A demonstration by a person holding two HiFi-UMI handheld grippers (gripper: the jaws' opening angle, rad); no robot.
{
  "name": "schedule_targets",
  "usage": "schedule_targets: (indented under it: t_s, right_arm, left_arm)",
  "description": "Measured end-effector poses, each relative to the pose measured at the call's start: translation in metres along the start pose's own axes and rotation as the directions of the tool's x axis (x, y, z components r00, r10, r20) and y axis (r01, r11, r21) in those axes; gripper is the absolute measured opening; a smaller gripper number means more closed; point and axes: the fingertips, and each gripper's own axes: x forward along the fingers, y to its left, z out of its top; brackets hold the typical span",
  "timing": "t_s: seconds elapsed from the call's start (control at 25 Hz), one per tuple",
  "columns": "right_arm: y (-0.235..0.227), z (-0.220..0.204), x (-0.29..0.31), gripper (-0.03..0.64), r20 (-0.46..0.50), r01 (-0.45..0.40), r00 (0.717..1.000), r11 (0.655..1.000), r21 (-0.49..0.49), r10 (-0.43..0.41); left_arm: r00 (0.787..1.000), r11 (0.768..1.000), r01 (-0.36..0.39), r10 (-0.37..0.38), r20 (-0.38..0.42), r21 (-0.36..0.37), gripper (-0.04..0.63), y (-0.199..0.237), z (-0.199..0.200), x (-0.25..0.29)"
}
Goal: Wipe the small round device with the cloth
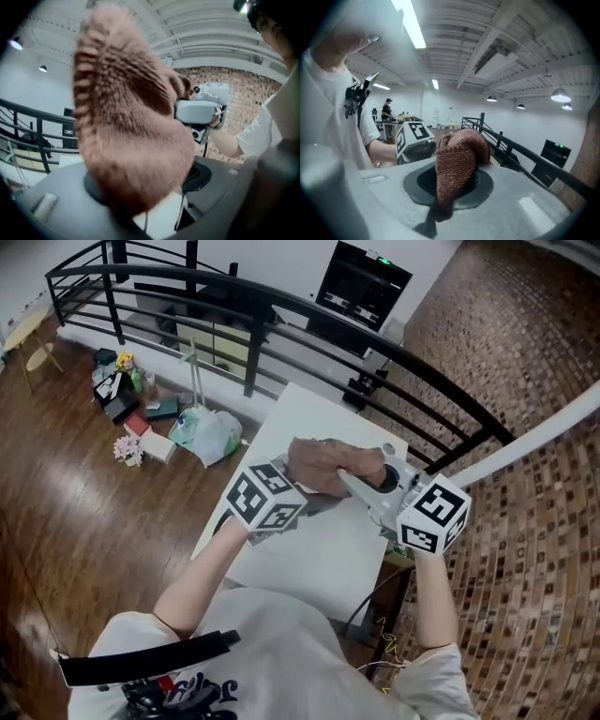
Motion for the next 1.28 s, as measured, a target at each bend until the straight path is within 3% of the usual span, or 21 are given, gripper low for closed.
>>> schedule_targets:
  t_s: [0.12, 0.24, 0.36, 0.48, 0.56, 0.64, 0.8, 0.92, 1.0, 1.08, 1.16, 1.28]
  right_arm:
    - [-0.030, 0.003, -0.004, 0.023, -0.036, 0.096, 0.995, 0.995, -0.016, -0.097]
    - [-0.014, 0.007, 0.013, 0.023, -0.162, -0.001, 0.987, 0.994, -0.106, -0.016]
    - [-0.026, -0.010, 0.031, 0.023, -0.313, -0.005, 0.949, 0.989, -0.147, -0.042]
    - [-0.023, -0.012, 0.034, 0.023, -0.331, -0.020, 0.943, 0.991, -0.129, -0.024]
    - [0.014, -0.008, 0.032, 0.023, -0.331, -0.133, 0.941, 0.979, -0.154, 0.076]
    - [0.041, -0.018, 0.034, 0.023, -0.394, -0.221, 0.911, 0.951, -0.215, 0.122]
    - [0.051, -0.043, 0.028, 0.023, -0.474, -0.233, 0.878, 0.926, -0.298, 0.069]
    - [0.046, -0.042, 0.017, 0.023, -0.424, -0.193, 0.904, 0.939, -0.285, 0.057]
    - [0.027, -0.032, 0.012, 0.023, -0.329, -0.103, 0.944, 0.967, -0.235, 0.021]
    - [-0.006, -0.026, 0.007, 0.023, -0.243, 0.027, 0.968, 0.985, -0.170, -0.068]
    - [-0.037, -0.032, 0.001, 0.023, -0.192, 0.124, 0.972, 0.990, -0.073, -0.136]
    - [-0.067, -0.050, -0.014, 0.023, -0.123, 0.185, 0.978, 0.976, 0.115, -0.170]
  left_arm:
    - [0.998, 0.996, -0.025, 0.030, -0.062, 0.082, 0.333, -0.001, -0.008, 0.004]
    - [0.996, 0.990, -0.008, 0.021, -0.091, 0.138, 0.333, -0.011, -0.009, 0.006]
    - [0.993, 0.985, -0.001, 0.022, -0.115, 0.174, 0.333, -0.015, -0.009, 0.007]
    - [0.993, 0.987, -0.013, 0.032, -0.116, 0.160, 0.333, -0.008, -0.018, 0.009]
    - [0.995, 0.990, -0.021, 0.034, -0.096, 0.142, 0.333, -0.003, -0.017, 0.007]
    - [0.996, 0.993, -0.019, 0.028, -0.079, 0.115, 0.333, -0.001, -0.012, 0.002]
    - [0.997, 0.997, -0.015, 0.022, -0.080, 0.081, 0.331, -0.001, -0.020, -0.001]
    - [0.998, 0.998, 0.007, -0.003, -0.065, 0.057, 0.331, -0.006, -0.022, 0.001]
    - [0.998, 0.999, 0.027, -0.024, -0.056, 0.046, 0.330, -0.009, -0.022, 0.002]
    - [0.997, 0.997, 0.057, -0.054, -0.056, 0.046, 0.328, -0.014, -0.023, 0.001]
    - [0.994, 0.995, 0.098, -0.097, -0.040, 0.027, 0.328, -0.020, -0.022, 0.001]
    - [0.986, 0.985, 0.161, -0.158, 0.048, -0.060, 0.327, -0.025, -0.015, -0.001]
